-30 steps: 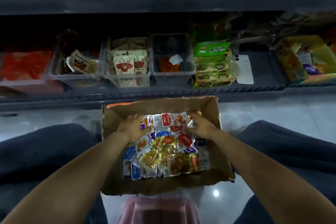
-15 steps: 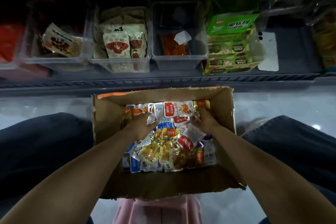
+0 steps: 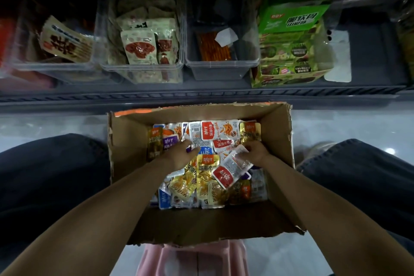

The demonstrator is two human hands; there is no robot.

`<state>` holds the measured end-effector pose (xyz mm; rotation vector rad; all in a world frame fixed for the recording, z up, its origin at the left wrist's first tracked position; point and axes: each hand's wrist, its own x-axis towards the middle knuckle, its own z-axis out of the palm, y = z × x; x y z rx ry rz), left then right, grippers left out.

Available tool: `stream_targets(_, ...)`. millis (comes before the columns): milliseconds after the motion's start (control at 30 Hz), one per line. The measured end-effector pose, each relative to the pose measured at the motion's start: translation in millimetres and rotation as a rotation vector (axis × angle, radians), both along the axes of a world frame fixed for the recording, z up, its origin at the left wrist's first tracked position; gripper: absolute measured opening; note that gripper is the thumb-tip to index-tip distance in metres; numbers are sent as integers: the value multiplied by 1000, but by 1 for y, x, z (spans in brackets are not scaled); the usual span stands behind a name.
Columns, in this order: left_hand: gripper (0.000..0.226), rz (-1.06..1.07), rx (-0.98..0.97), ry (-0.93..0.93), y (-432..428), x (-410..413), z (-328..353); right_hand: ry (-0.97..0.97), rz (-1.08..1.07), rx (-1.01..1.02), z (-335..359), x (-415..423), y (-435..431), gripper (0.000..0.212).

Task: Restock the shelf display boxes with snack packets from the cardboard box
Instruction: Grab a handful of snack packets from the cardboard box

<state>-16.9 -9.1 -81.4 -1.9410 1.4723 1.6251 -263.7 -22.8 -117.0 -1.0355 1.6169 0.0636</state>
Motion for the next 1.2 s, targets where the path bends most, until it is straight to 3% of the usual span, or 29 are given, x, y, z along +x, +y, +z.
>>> stream_targets(167, 42, 129, 31, 60, -6, -6, -3, -246, -510, 0, 15, 7, -18, 25)
stream_targets(300, 58, 255, 45, 100, -15, -17, -5, -160, -554, -42, 13, 21, -30, 30)
stream_targets(567, 54, 280, 53, 75, -29, -37, -5, -222, -752, -12, 7, 46, -40, 38)
stream_targets(733, 46, 625, 29, 169, -29, -33, 1, -395, -554, 136, 6, 42, -34, 19)
stream_targets(800, 48, 833, 27, 232, -25, -25, 7, -515, -542, 216, 11, 38, -29, 21)
stream_targets(867, 46, 983, 103, 411, -18, -17, 14, -594, -485, 298, 19, 33, -23, 32)
stream_targets(933, 43, 961, 152, 479, -10, -11, 22, -596, -281, 353, 29, 30, -16, 41)
stream_targets(1033, 32, 818, 115, 421, -3, -12, 46, -530, 1, 328, 49, 34, -8, 45)
stream_targets(1133, 33, 736, 39, 362, -3, -17, 74, -524, -75, 148, 80, 46, -7, 52)
stream_targets(1200, 30, 770, -12, 466, -7, -20, 92, -563, -238, -2, 104, 54, -9, 54)
